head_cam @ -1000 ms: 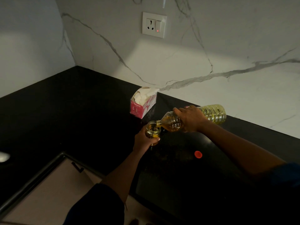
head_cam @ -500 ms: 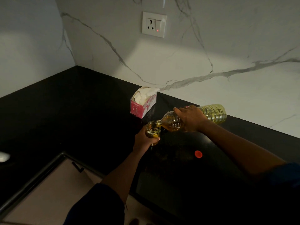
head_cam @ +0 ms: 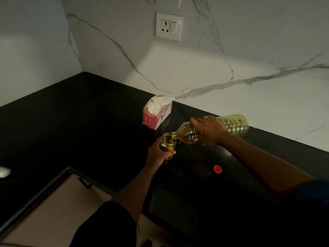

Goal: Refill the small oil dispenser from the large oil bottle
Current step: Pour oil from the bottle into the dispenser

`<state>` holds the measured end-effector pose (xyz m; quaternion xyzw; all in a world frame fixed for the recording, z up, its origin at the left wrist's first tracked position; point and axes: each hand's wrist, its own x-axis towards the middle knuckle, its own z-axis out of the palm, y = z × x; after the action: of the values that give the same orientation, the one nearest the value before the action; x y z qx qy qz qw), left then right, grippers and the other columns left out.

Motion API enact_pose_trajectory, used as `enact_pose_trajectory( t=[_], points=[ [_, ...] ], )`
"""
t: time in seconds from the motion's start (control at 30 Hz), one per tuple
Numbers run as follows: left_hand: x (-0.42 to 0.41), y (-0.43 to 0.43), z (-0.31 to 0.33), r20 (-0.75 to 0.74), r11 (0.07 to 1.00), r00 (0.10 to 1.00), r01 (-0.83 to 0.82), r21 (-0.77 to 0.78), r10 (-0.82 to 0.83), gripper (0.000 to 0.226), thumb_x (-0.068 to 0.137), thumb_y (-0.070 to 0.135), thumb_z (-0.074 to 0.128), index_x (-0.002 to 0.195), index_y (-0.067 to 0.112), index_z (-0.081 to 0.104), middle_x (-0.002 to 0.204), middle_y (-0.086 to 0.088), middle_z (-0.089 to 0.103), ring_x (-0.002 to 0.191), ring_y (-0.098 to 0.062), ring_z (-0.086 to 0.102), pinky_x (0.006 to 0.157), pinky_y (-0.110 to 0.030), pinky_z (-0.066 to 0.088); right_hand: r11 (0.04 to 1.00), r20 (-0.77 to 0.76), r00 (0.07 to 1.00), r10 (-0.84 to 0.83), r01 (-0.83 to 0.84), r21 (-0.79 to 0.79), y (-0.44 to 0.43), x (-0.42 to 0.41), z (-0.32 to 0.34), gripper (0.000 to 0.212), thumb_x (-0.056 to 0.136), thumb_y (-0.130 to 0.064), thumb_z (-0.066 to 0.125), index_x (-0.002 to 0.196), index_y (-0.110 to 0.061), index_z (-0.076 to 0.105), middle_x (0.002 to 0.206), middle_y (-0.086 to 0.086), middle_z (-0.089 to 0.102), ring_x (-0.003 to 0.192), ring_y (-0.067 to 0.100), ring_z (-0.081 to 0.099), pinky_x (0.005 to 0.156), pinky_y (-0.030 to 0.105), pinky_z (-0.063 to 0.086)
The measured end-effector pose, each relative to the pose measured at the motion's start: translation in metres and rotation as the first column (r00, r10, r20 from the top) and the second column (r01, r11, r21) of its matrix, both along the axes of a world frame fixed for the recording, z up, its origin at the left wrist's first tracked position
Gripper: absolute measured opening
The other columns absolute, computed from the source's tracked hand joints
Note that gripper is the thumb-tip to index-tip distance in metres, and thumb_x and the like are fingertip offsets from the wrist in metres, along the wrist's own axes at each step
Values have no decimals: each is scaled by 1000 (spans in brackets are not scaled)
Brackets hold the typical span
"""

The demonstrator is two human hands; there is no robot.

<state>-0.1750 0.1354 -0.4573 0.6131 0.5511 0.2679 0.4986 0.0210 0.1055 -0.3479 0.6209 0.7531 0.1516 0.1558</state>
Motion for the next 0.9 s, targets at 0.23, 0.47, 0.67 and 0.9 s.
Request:
enact_pose_trajectory(
  t=[0.23, 0.47, 0.67, 0.9],
  points=[
    [0, 0, 0, -10, 1000, 1000, 6, 17, -5, 77, 66, 18, 81, 133, 22, 44, 128, -2, 54, 119, -18, 50, 89, -24, 39, 1000, 6, 1000, -8, 8, -2, 0, 0, 0, 95, 68, -45, 76, 140, -15, 23, 129, 7, 52, 117, 26, 52, 99, 39, 39],
    [-1, -1, 1, -4, 1000, 1000, 8, 28, -8, 75, 67, 17, 80, 133, 22, 45, 128, -1, 54, 120, -18, 49, 89, -24, 39, 1000, 2, 1000, -6, 6, -9, 0, -1, 1, 96, 68, -45, 76, 141, -16, 22, 130, 7, 51, 118, 25, 51, 100, 39, 39],
    [0, -1, 2, -21, 1000, 1000, 2, 16, -1, 76, 67, 17, 80, 134, 22, 44, 130, -2, 53, 122, -20, 48, 93, -27, 40, 1000, -3, 1000, -9, 9, -7, -1, -1, 2, 96, 68, -45, 76, 141, -16, 21, 130, 6, 52, 117, 24, 52, 99, 39, 40],
    [0, -1, 3, -23, 1000, 1000, 1, 17, -1, 76, 67, 17, 80, 134, 21, 43, 130, -2, 53, 123, -20, 47, 92, -26, 39, 1000, 3, 1000, -6, 6, -8, 0, -2, 2, 96, 68, -45, 76, 141, -16, 22, 130, 7, 52, 117, 25, 52, 100, 40, 39]
  ],
)
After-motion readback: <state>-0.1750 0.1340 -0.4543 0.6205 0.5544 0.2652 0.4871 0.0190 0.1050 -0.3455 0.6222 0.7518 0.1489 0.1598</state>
